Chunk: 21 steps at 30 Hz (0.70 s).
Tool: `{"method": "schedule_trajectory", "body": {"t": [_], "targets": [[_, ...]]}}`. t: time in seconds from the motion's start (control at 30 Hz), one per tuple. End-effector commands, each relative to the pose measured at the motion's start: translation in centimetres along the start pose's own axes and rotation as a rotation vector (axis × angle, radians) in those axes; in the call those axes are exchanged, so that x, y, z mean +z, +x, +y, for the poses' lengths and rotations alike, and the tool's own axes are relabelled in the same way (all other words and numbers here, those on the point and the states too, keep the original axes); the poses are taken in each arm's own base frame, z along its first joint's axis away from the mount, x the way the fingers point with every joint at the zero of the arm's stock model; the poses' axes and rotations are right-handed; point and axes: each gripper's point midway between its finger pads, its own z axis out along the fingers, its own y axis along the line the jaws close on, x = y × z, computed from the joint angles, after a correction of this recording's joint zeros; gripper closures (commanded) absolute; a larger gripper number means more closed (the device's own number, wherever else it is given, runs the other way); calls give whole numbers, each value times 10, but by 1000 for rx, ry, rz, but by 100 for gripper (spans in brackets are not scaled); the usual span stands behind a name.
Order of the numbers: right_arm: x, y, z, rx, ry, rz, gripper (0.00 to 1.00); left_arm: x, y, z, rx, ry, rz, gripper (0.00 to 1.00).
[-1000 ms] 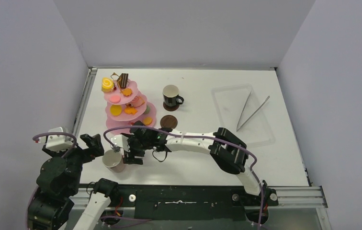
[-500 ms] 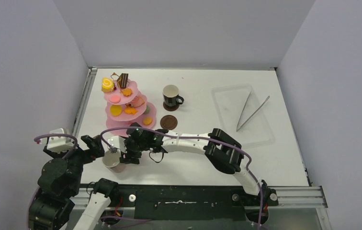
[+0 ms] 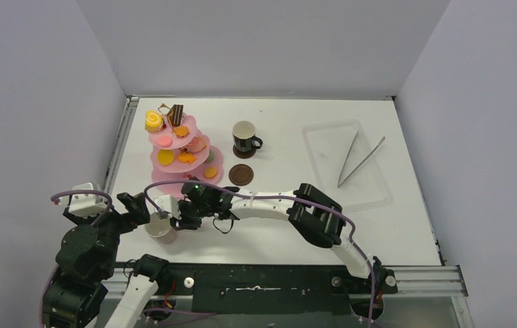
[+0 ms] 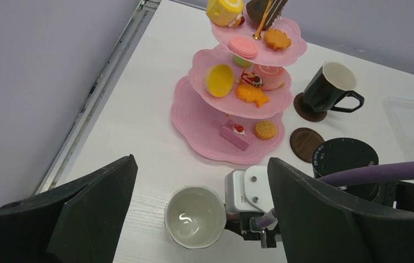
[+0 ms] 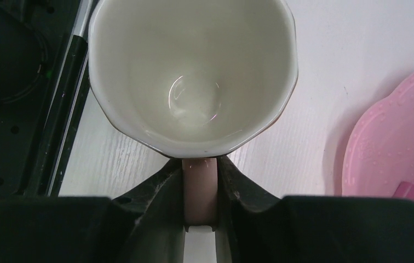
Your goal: Serve the afternoon tea
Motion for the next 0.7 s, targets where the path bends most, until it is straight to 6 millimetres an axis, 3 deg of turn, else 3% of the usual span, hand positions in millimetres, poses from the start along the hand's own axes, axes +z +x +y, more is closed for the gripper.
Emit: {"method": "schedule_trajectory", "body": {"t": [0.0, 0.07, 0.27, 0.5, 0.67], "targets": [[-16, -46, -2, -64, 32, -135, 95, 0, -14, -3, -17, 16, -59, 12], [-21, -49, -6, -65, 59, -160, 100, 0, -14, -5, -18, 23, -60, 12], [-45, -45, -18, -25, 119, -191, 100, 4, -9, -7, -13, 27, -48, 12], [-81, -26, -28, 10, 180, -176, 100, 11, 0, -12, -2, 46, -24, 12], [-119, -10, -45, 68, 255, -172, 100, 20, 11, -19, 1, 67, 9, 12]]}}
